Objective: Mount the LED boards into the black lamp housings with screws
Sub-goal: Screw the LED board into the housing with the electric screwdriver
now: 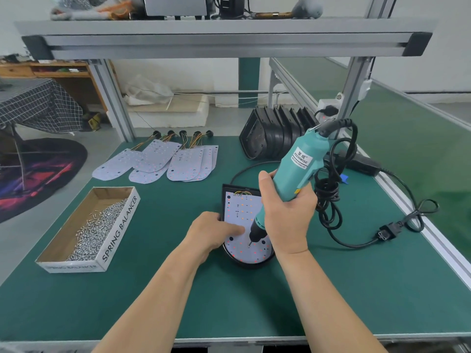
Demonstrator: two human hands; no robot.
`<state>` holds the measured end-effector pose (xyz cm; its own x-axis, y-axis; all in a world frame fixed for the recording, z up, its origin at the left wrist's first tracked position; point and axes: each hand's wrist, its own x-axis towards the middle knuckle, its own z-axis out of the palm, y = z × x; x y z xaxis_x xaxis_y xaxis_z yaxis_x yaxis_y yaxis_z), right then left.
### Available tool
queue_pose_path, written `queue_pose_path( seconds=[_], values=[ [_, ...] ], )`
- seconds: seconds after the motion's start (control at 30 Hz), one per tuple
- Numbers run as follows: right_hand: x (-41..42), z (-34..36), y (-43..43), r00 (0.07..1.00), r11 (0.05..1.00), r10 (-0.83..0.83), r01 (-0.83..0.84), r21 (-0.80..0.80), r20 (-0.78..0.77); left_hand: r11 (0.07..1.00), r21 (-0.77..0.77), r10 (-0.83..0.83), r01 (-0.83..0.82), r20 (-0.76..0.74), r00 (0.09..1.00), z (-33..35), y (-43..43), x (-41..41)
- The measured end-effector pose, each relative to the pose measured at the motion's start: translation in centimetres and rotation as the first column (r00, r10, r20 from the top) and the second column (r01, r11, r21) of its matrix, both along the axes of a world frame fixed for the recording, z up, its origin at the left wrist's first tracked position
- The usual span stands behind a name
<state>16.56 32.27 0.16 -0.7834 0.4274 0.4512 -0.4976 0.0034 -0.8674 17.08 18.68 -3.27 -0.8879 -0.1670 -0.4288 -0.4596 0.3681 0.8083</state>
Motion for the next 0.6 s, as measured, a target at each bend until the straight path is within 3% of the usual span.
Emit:
queue_pose_path(
  seconds=[0.6],
  values=[
    [-0.28,-0.13,-0.11,0.999,1.000,0.018,-0.017,0.026,-0.034,1.000,0.006,0.024,-0.025,0.013,1.000,0.45,0.24,0.32]
  ],
)
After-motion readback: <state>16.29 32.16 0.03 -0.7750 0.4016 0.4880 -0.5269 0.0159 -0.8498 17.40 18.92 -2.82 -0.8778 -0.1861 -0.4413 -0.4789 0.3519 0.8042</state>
